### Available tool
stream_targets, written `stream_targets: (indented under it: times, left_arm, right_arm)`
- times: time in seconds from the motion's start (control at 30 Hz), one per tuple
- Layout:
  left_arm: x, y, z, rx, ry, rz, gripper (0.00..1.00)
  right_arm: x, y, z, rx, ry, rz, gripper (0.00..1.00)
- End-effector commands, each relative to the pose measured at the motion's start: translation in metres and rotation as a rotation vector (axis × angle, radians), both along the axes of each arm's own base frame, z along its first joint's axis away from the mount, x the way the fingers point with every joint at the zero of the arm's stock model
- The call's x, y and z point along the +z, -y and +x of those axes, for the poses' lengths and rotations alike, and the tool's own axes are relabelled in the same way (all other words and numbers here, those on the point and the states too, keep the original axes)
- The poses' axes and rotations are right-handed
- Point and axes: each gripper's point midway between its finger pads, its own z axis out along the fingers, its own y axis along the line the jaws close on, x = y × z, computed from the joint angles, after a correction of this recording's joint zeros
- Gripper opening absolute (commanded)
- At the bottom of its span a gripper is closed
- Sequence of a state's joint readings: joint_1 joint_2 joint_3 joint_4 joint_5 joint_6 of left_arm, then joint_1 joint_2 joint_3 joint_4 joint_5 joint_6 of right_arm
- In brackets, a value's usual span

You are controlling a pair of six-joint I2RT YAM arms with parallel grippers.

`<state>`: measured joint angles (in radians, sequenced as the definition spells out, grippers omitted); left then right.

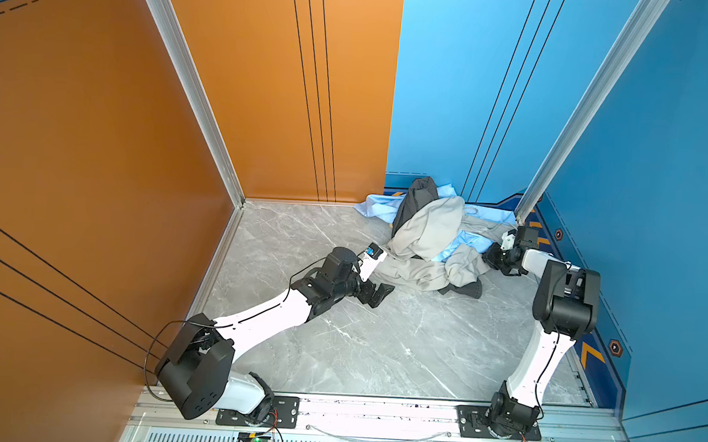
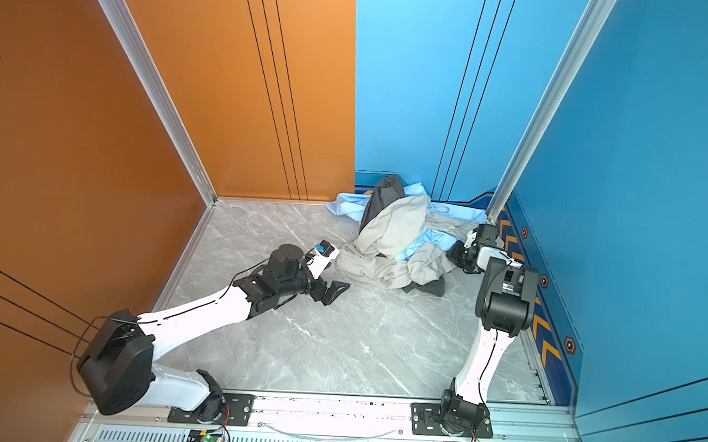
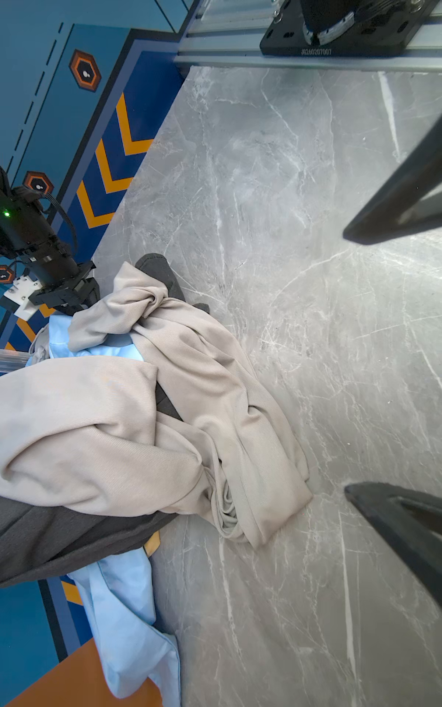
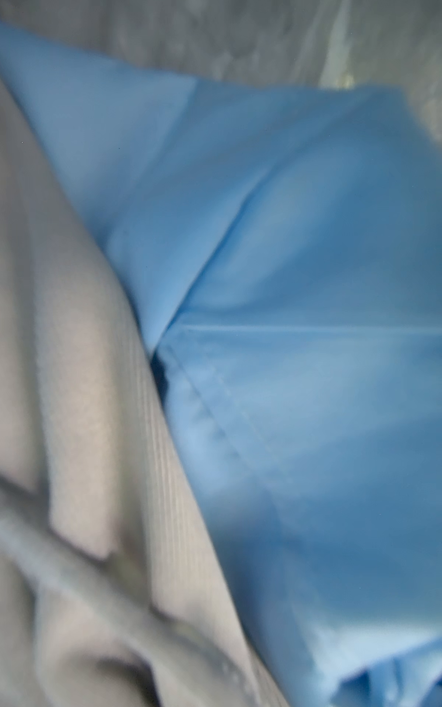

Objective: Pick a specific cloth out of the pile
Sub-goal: 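Lower the right gripper into the pile and close on the red sweatshirt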

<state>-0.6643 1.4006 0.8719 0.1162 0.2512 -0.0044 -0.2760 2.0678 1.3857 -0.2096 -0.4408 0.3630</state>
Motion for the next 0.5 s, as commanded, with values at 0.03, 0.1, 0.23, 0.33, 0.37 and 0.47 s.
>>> stream_targets:
  times: [0.03,0.1,0.23,0.33,0.37,0.47]
  left_arm:
    - [0.021,0.002,0.0,-0.002,0.047,-0.031,0.97]
    - [0.021,0.001,0.0,0.001,0.049,-0.029,0.97]
    - [0.024,0.001,-0.001,0.003,0.055,-0.034,0.97]
    - [0.025,0.0,-0.001,0.006,0.057,-0.034,0.97]
    - [0.026,0.0,0.0,0.006,0.058,-0.035,0.97]
    - [0.027,0.0,-0.001,0.007,0.061,-0.038,0.97]
  right_arm:
    - [0.033,0.014,-0.007,-0.039,0.034,-0.033,0.0]
    - [0.043,0.018,-0.006,-0.05,0.054,-0.035,0.0]
    - [0.067,0.023,-0.004,-0.064,0.098,-0.045,0.0]
    - [0.087,0.023,-0.003,-0.062,0.134,-0.056,0.0]
    - [0.095,0.024,-0.003,-0.064,0.148,-0.059,0.0]
    - [0.118,0.021,-0.002,-0.061,0.192,-0.063,0.0]
